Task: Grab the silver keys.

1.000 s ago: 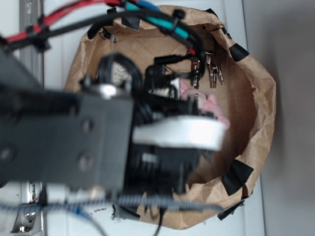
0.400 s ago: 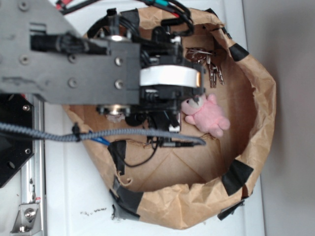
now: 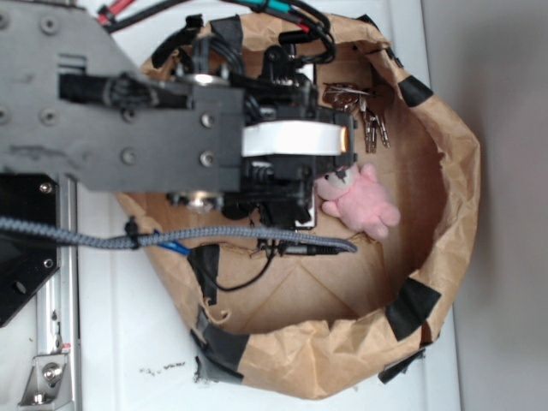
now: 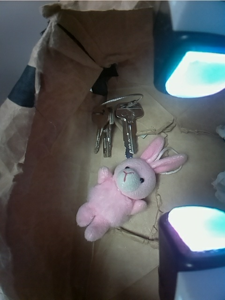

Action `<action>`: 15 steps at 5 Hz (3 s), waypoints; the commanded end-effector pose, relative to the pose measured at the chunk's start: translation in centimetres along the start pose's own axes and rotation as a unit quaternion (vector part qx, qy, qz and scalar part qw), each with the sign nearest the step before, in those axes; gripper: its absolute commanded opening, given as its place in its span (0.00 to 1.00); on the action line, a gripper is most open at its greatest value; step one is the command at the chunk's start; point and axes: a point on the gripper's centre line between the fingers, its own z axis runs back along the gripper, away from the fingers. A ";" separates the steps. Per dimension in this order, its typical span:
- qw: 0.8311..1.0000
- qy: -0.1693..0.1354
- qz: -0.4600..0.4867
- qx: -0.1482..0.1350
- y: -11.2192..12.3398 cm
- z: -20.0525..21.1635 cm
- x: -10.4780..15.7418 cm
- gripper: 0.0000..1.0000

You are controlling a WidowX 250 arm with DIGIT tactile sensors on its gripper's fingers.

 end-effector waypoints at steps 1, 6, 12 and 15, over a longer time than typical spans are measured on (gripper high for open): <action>1.000 -0.015 -0.005 0.001 -0.2 0.9 0.9 1.00; 0.997 -0.031 -0.056 -0.040 0.8 -3.4 2.1 1.00; 0.997 -0.054 -0.047 0.013 3.6 -4.7 1.8 1.00; 0.996 -0.065 -0.011 0.056 5.5 -5.1 3.0 1.00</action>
